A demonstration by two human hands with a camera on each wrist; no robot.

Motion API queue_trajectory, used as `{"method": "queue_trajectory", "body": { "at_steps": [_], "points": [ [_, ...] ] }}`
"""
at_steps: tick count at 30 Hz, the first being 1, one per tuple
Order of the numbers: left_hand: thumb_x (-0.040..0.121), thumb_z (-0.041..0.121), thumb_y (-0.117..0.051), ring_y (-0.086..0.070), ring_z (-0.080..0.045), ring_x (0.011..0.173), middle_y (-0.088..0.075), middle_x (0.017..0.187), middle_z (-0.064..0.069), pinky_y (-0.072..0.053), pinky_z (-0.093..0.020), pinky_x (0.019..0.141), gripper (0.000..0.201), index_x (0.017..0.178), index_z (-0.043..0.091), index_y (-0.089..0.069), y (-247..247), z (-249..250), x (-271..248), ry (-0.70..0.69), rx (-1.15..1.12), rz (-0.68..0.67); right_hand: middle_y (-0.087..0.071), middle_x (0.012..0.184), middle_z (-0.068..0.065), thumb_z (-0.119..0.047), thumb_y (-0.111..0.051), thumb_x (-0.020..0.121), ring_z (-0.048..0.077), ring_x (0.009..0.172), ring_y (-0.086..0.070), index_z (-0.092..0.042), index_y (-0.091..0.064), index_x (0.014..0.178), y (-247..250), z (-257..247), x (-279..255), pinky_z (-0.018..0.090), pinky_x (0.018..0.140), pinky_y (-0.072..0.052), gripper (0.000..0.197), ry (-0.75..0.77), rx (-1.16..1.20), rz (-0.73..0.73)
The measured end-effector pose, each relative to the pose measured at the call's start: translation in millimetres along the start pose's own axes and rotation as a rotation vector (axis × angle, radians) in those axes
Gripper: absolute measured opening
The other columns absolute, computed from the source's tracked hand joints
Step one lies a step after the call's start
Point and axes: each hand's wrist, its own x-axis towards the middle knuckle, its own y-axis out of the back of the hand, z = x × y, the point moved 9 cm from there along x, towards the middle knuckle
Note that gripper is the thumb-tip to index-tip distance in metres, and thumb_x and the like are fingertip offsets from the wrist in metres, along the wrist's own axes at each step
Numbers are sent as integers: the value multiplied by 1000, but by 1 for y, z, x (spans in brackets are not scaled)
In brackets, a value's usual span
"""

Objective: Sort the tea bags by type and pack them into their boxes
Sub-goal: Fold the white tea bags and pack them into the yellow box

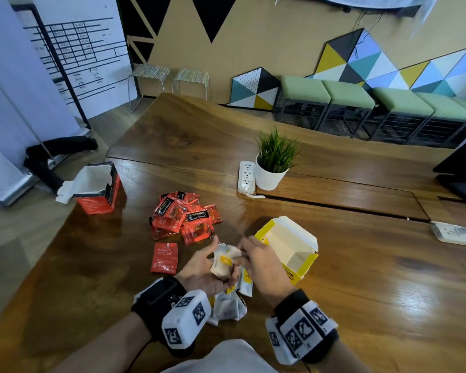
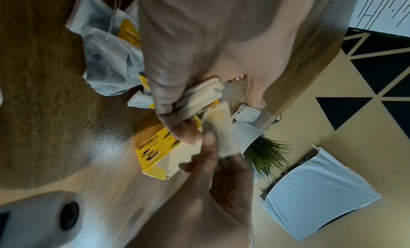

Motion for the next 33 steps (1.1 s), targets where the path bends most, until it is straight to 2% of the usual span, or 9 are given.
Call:
{"method": "queue_trajectory", "body": {
  "at_steps": [4,9,15,19,21,23,28,31,33],
  "points": [
    [81,53,-51,-62,-24,60,-61,73,-15,-57,-29,59,56,84,-2,-63,-3,4,-5,-93,126,82,-50,110,12,-9,-46,91,29,105,-50,-3,-54,110,-16,-4,-3,34,78,-40,21,12,-119,-94],
    [86,44,-49,-60,-16,57,-61,71,-9,-53,-25,57,43,96,3,-60,-2,7,-1,-124,226,83,-49,119,11,-21,-47,93,25,116,-45,-7,-54,123,-30,-8,-7,37,89,-43,33,74,-102,-209],
    [78,32,-58,-57,-13,60,-57,76,-7,-54,-23,57,29,89,5,-59,-1,15,1,-203,233,76,-56,116,12,-7,-52,88,28,113,-49,-8,-59,117,-16,-12,-6,35,90,-42,29,109,11,-130],
    [76,39,-58,-60,-13,57,-59,68,-7,-55,-25,58,34,82,6,-60,-5,12,3,-212,227,58,-61,97,2,-18,-56,87,19,101,-52,-13,-62,97,-3,-15,-5,30,67,-47,13,99,-148,51],
    [76,42,-55,-59,-13,54,-60,64,-6,-54,-24,55,36,78,7,-60,-9,12,2,-219,231,37,-60,76,-7,-25,-62,76,9,84,-46,-21,-61,79,5,-18,-6,20,51,-43,6,122,-209,167],
    [78,46,-52,-57,-12,55,-57,64,-6,-51,-22,55,40,79,7,-58,-9,13,2,-221,249,29,-58,69,-11,-32,-62,67,7,77,-39,-26,-62,73,3,-20,-7,16,46,-41,9,160,-273,198],
    [85,34,-54,-56,-13,60,-57,72,-7,-52,-22,60,31,86,4,-59,-4,17,-1,-220,255,25,-63,77,-9,-33,-48,82,8,79,-42,-22,-69,85,-3,-17,-9,15,59,-39,24,238,-141,121],
    [84,21,-53,-60,-13,60,-58,75,-5,-56,-22,61,18,88,4,-58,-2,19,-4,-195,250,13,-66,88,-3,-12,-59,87,8,85,-53,-15,-69,93,16,16,-9,15,73,-40,12,31,206,195],
    [84,17,-52,-61,-11,59,-58,76,-2,-56,-22,60,16,94,5,-56,5,23,-6,-192,262,31,-67,94,1,-7,-59,87,13,89,-59,-13,-67,93,8,43,-7,22,78,-45,12,-102,188,140]
  ]
}}
